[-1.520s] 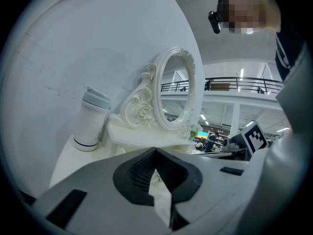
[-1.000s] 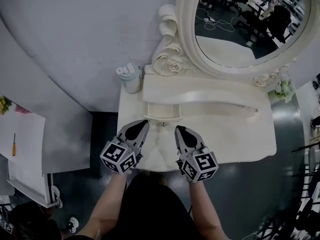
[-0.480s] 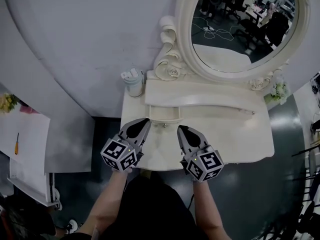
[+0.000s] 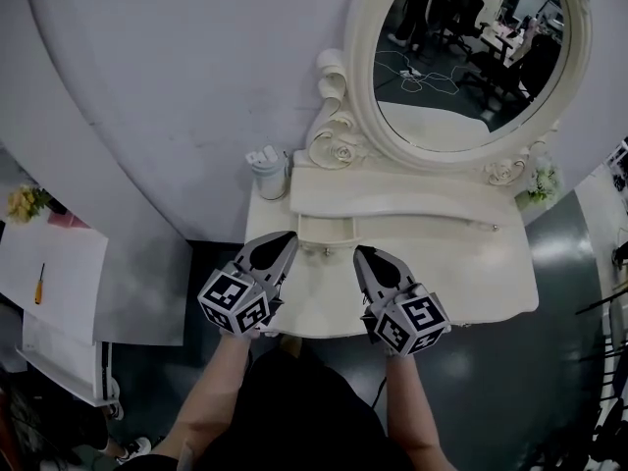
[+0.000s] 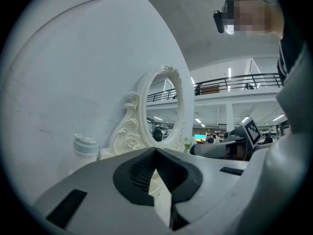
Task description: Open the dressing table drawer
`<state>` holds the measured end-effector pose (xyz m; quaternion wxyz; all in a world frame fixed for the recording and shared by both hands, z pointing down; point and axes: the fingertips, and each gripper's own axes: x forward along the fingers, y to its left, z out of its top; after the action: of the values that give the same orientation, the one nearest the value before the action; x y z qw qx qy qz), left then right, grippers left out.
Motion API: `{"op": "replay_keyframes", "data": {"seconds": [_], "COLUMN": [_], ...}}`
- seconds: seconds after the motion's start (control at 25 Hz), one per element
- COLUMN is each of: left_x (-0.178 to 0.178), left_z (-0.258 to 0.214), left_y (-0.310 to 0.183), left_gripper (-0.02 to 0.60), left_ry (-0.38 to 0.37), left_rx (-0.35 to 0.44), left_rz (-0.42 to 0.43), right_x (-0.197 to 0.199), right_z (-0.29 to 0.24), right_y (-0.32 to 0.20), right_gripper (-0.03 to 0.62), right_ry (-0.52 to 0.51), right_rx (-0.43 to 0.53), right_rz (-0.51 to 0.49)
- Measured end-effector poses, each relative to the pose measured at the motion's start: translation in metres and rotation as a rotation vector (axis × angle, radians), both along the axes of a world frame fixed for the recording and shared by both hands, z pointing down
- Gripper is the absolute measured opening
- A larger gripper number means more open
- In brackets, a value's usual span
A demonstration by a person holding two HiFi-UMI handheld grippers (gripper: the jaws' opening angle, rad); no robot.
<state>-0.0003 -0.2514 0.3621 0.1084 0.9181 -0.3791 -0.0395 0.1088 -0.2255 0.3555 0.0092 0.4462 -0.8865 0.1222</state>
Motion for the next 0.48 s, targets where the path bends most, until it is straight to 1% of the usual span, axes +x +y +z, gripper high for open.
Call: {"op": "replay_keyframes", "data": {"seconds": [0.48], "left_x": [-0.009], "left_z": [-0.019], "left_y": [0.007], "left_gripper": [0.006], "left_ry": [0.011], "left_rx": [0.031], "left_rz": [-0.023], "right_x": [0.0], "right_z": [-0.024], "right_y": [0.013], "right_gripper": [0.005], "right_ry": [-0.018], "right_rx": [0.048], "right_rz": [-0.01]}}
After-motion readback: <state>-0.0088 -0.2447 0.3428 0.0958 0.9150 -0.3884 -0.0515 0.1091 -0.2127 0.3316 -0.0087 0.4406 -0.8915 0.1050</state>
